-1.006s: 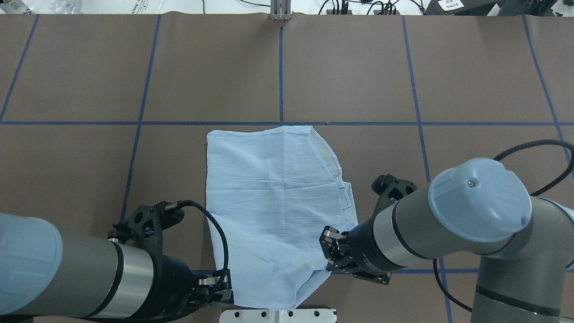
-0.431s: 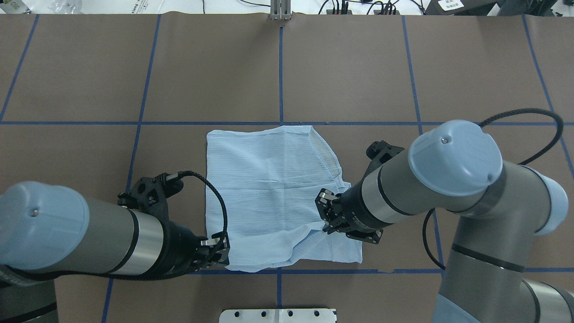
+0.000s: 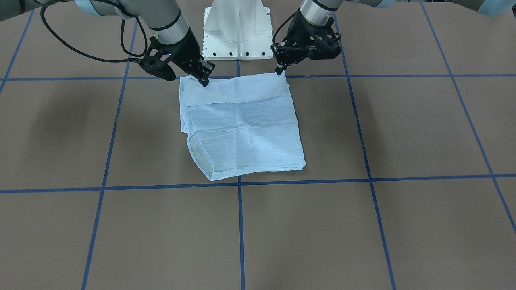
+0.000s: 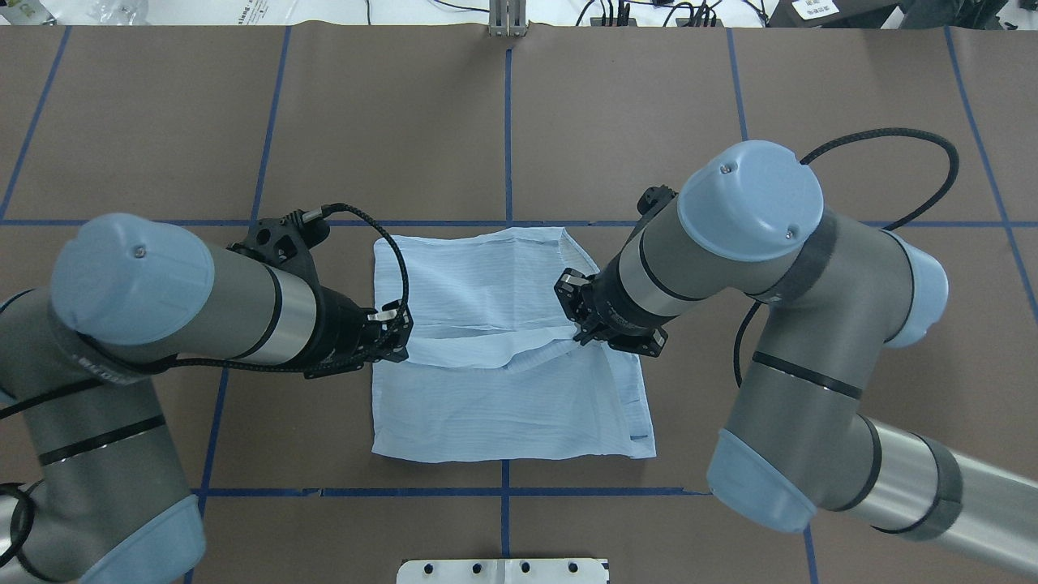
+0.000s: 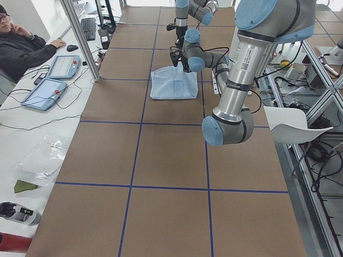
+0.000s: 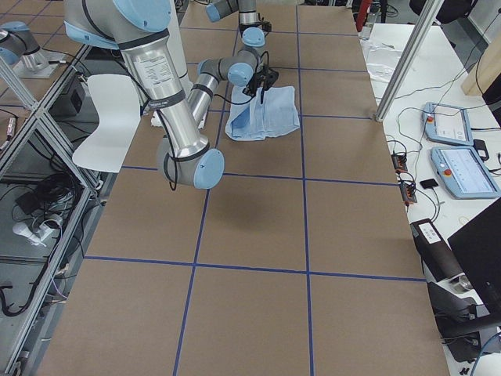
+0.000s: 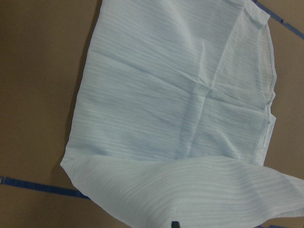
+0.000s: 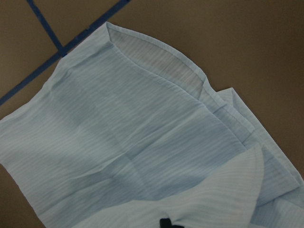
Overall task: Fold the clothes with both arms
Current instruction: 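Fold the held edge over toward the far edge with both grippers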
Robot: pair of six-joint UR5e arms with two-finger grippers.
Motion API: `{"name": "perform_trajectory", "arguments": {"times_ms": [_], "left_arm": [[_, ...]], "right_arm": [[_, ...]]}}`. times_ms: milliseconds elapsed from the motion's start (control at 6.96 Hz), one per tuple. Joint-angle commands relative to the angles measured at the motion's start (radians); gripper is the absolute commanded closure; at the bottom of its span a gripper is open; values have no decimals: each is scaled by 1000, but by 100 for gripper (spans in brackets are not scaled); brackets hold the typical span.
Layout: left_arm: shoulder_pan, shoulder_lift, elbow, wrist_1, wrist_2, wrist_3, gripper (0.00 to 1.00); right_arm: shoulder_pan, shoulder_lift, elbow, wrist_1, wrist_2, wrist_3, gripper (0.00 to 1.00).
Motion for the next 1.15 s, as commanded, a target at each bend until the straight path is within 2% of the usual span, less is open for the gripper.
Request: {"name": "perform_trajectory", "arguments": {"times_ms": [0,287,575,862,1006], "left_arm": [[-68,-15,131,-122,-3,2,100],[-102,-14,142,-115,-15,24,100],[-101,-34,217,-130,-15,21,100],[-101,-60,329,-239,-14,18,100],[-104,-64,351,-250,-12,21,100]], "right_arm": [[46,98,-125,5,-2,-53,100],[63,184,-295,42,-4,-99,100],[78,194,-441,195,-5,-98,100],[90,194,-463,208,-5,-101,100],[92,196,-470,208,-5,-101,100]]}}
